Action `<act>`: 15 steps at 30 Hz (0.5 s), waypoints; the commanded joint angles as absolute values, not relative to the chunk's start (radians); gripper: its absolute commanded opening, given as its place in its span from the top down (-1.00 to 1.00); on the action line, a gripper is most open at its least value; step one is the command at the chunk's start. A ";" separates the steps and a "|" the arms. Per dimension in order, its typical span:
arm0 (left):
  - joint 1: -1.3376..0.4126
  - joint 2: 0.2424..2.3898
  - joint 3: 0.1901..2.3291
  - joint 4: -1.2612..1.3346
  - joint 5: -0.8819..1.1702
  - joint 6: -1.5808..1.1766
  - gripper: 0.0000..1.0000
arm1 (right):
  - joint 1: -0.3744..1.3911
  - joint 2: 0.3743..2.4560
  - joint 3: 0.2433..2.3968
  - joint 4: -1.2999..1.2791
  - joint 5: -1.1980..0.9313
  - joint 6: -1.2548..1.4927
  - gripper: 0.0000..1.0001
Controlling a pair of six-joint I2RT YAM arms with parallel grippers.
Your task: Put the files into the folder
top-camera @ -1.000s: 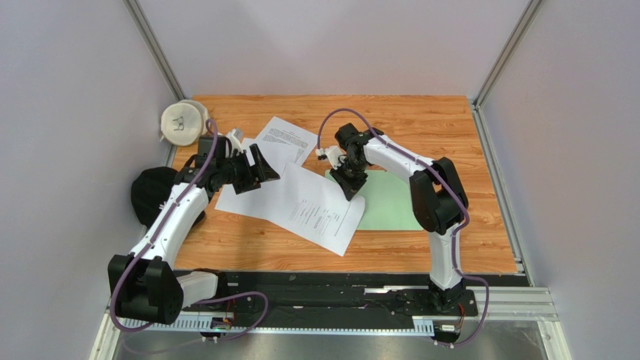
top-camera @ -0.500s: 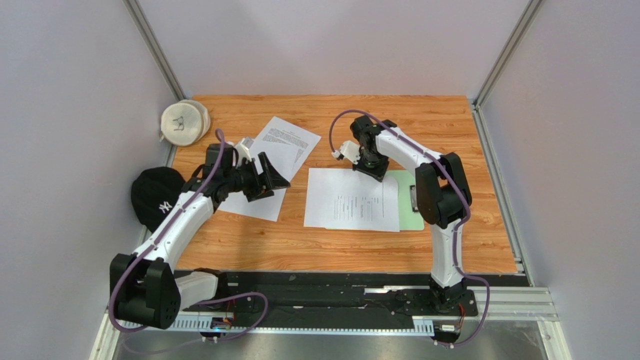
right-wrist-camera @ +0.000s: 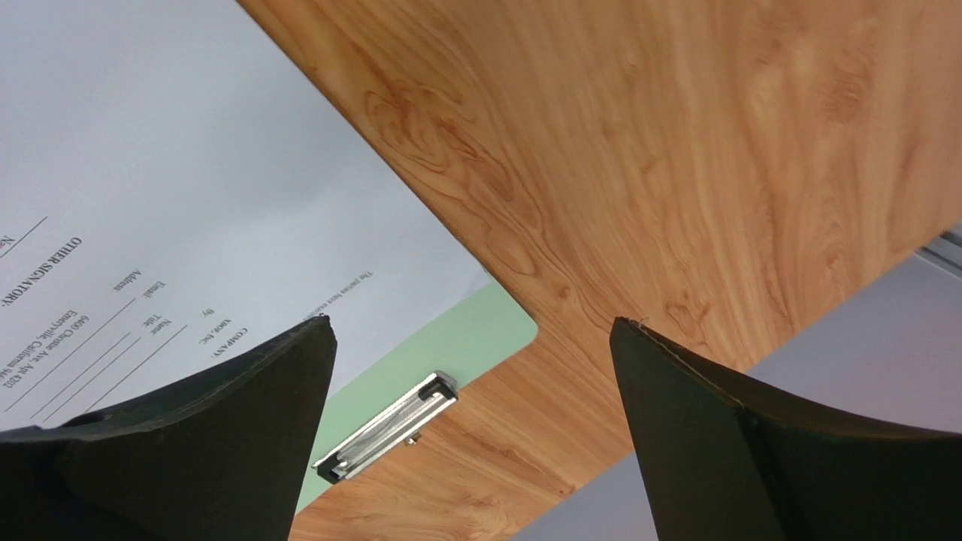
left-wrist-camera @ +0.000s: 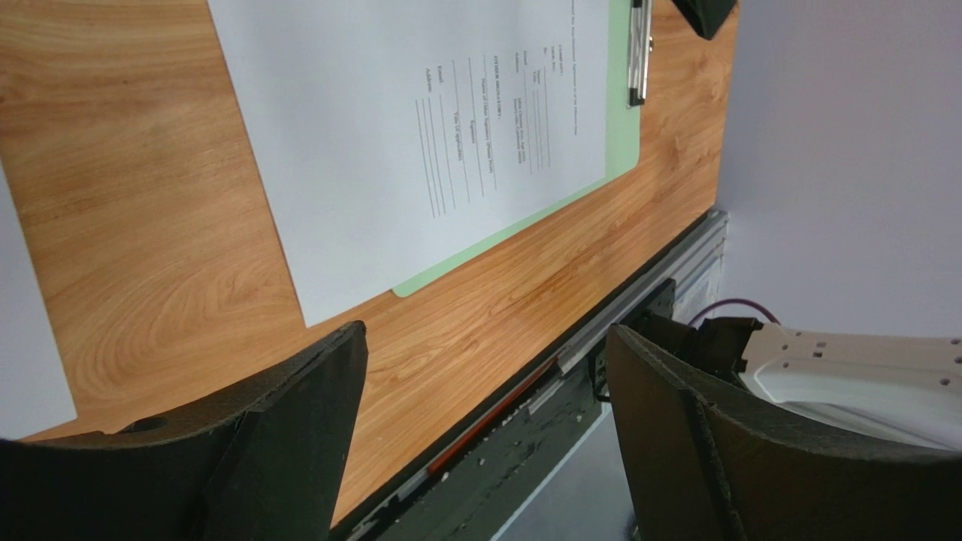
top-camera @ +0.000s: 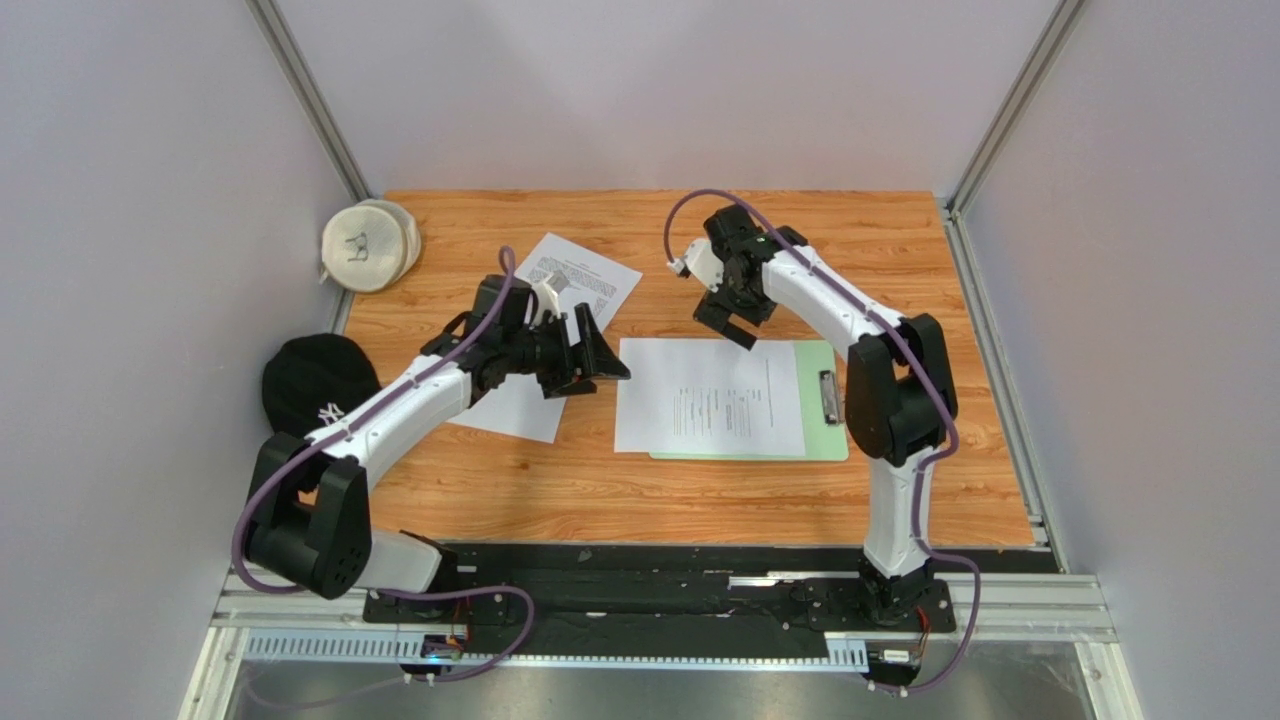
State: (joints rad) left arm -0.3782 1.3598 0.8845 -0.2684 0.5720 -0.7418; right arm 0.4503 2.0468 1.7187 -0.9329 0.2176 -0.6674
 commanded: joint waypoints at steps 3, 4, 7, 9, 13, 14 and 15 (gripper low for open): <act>-0.472 1.498 1.060 -0.317 0.400 -0.721 -0.70 | 0.411 1.885 1.758 -0.904 0.511 -0.208 -1.00; -0.491 1.526 1.104 -0.374 0.355 -0.703 -0.70 | 0.375 1.882 1.758 -0.946 0.482 -0.048 -1.00; -0.549 1.641 1.250 -0.540 0.214 -0.667 -0.64 | 0.278 1.786 1.557 -0.881 0.254 0.069 -1.00; -0.564 1.686 1.298 -0.586 0.163 -0.658 -0.63 | 0.221 1.690 1.446 -0.769 0.119 0.135 -1.00; -0.565 1.697 1.292 -0.594 0.081 -0.626 -0.59 | 0.206 1.579 1.188 -0.611 0.019 0.205 -0.72; -0.565 1.712 1.292 -0.597 0.065 -0.612 -0.59 | 0.207 1.565 1.155 -0.594 0.014 0.216 -0.68; -0.565 1.723 1.298 -0.607 0.037 -0.583 -0.59 | 0.207 1.548 1.132 -0.568 0.014 0.241 -0.66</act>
